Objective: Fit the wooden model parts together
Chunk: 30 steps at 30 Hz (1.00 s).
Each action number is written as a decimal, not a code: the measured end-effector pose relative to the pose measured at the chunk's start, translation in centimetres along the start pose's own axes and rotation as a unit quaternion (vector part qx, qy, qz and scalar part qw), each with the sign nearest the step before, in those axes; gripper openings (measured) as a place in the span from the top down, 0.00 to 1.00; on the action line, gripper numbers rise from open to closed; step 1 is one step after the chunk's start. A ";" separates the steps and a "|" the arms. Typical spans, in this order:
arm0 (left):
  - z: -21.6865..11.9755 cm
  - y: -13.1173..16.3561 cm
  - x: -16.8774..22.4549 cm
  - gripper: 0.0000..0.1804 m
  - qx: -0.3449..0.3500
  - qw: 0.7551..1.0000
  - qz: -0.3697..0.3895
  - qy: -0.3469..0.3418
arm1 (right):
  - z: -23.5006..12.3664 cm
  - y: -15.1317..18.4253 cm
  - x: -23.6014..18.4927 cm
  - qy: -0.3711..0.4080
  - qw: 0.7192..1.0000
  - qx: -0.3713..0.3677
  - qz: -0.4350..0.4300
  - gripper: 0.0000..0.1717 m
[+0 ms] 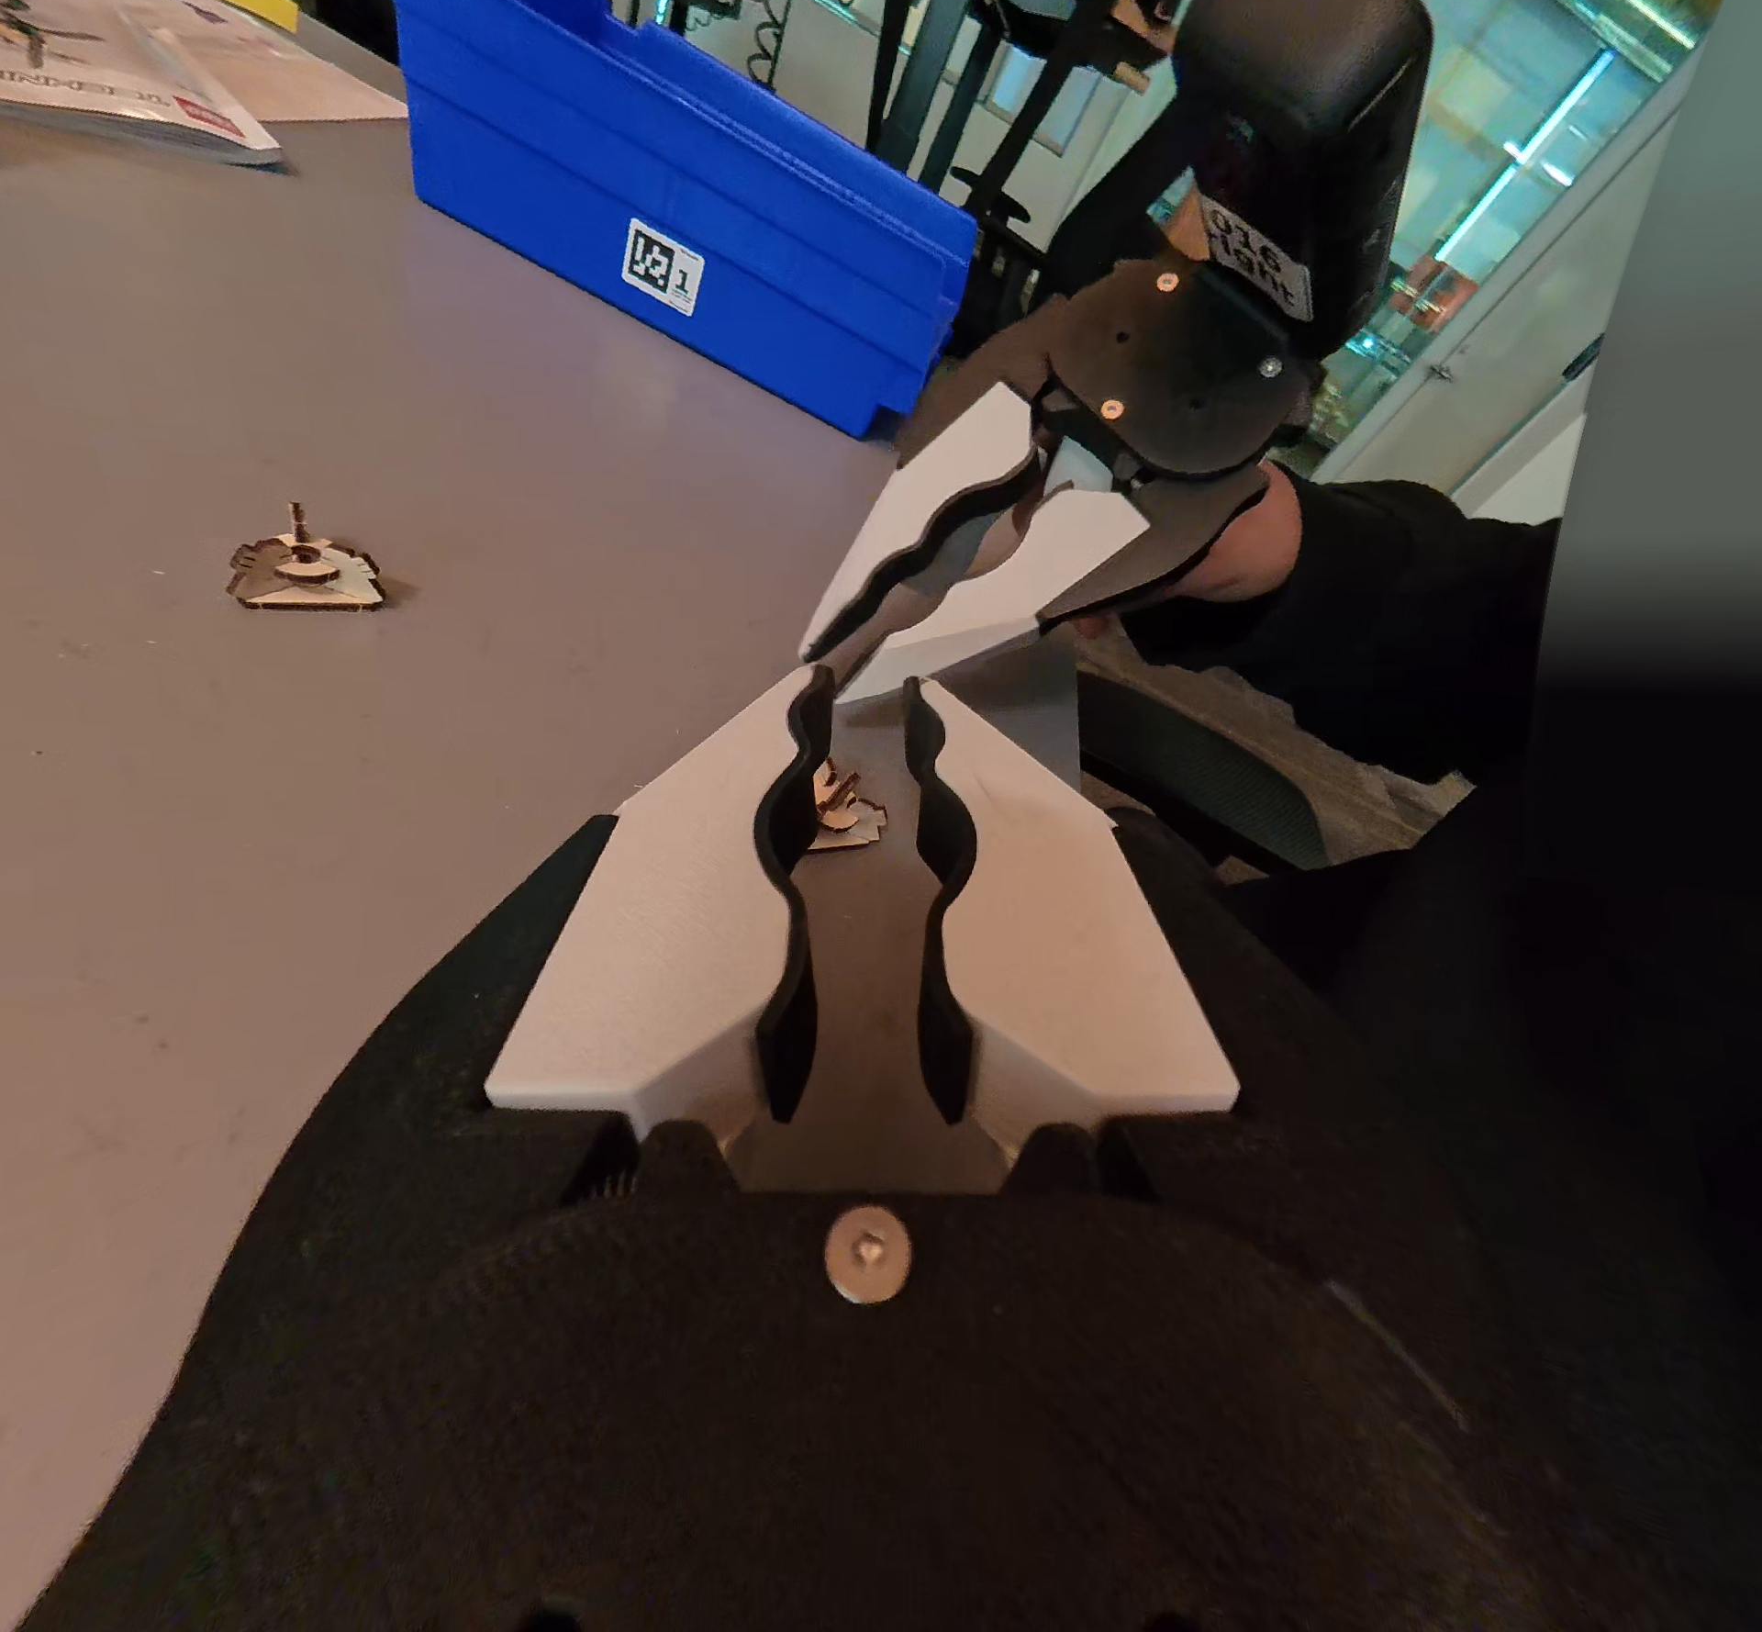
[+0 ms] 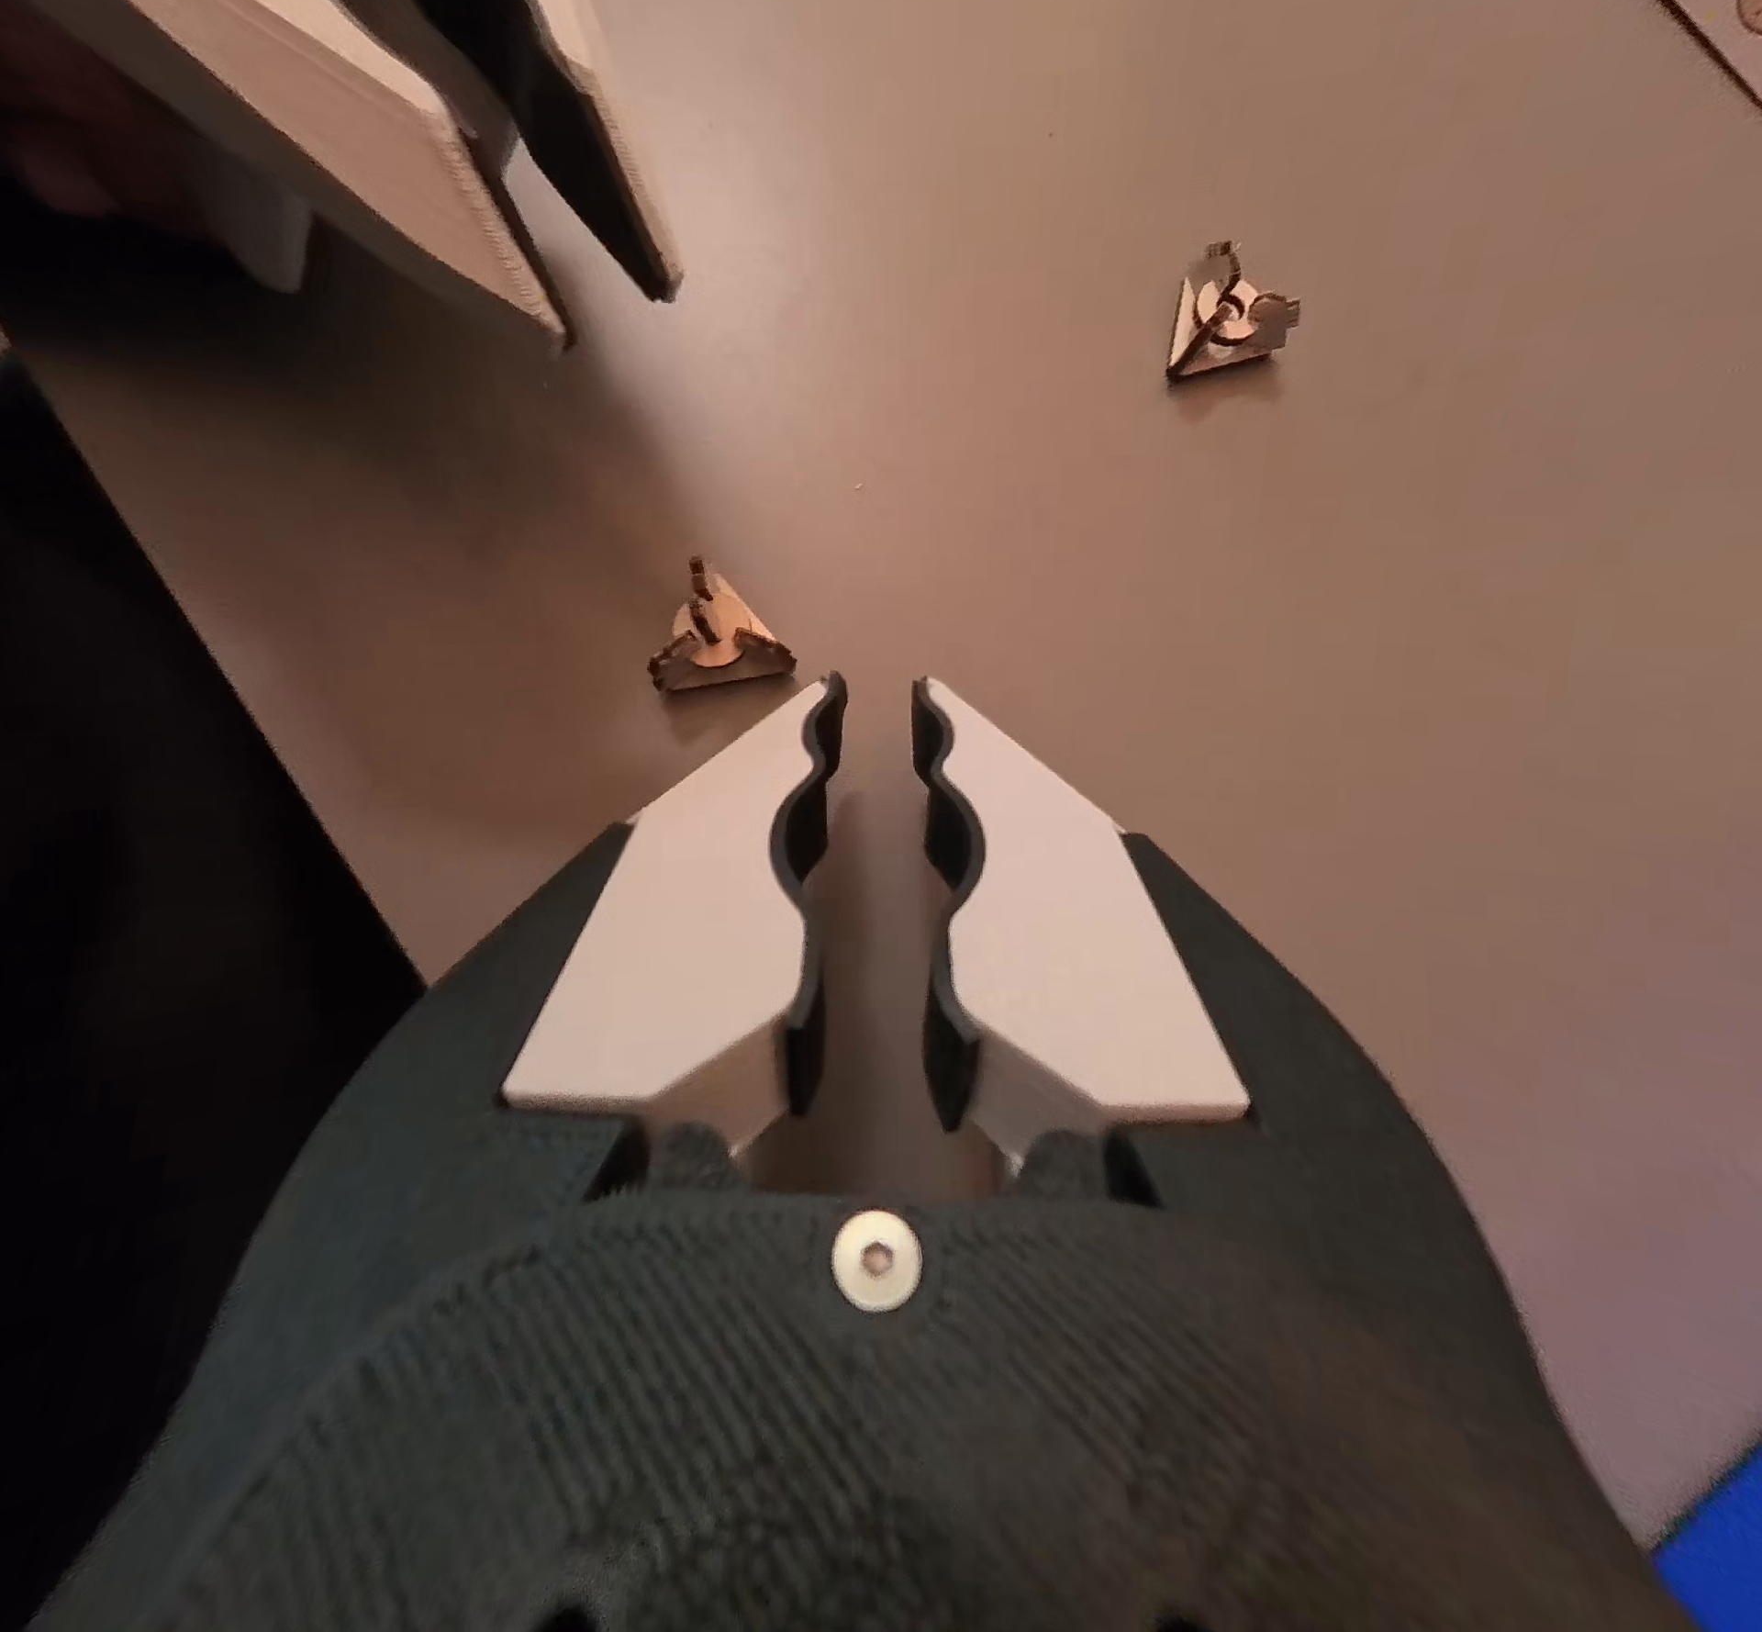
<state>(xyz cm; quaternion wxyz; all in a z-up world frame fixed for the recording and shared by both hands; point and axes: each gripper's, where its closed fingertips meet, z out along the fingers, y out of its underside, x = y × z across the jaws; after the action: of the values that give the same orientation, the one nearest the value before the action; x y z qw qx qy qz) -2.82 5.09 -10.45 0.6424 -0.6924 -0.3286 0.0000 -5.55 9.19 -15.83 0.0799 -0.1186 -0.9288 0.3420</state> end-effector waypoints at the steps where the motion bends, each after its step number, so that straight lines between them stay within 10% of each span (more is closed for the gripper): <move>1: 0.0 0.0 0.0 0.93 0.000 1.000 -0.001 0.000 | -0.1 0.0 -0.4 -0.007 1.000 0.003 0.002 0.94; 30: 2.4 6.3 -0.5 0.86 -0.223 0.975 -0.006 -0.024 | 1.1 0.2 -4.7 0.012 0.996 0.089 -0.019 1.00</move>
<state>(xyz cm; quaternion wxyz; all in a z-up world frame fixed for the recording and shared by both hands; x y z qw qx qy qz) -1.40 7.26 -16.66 0.4640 -0.8158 -0.3399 -0.0604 -1.29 7.39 -17.13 0.1072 -0.0977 -0.8957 0.4203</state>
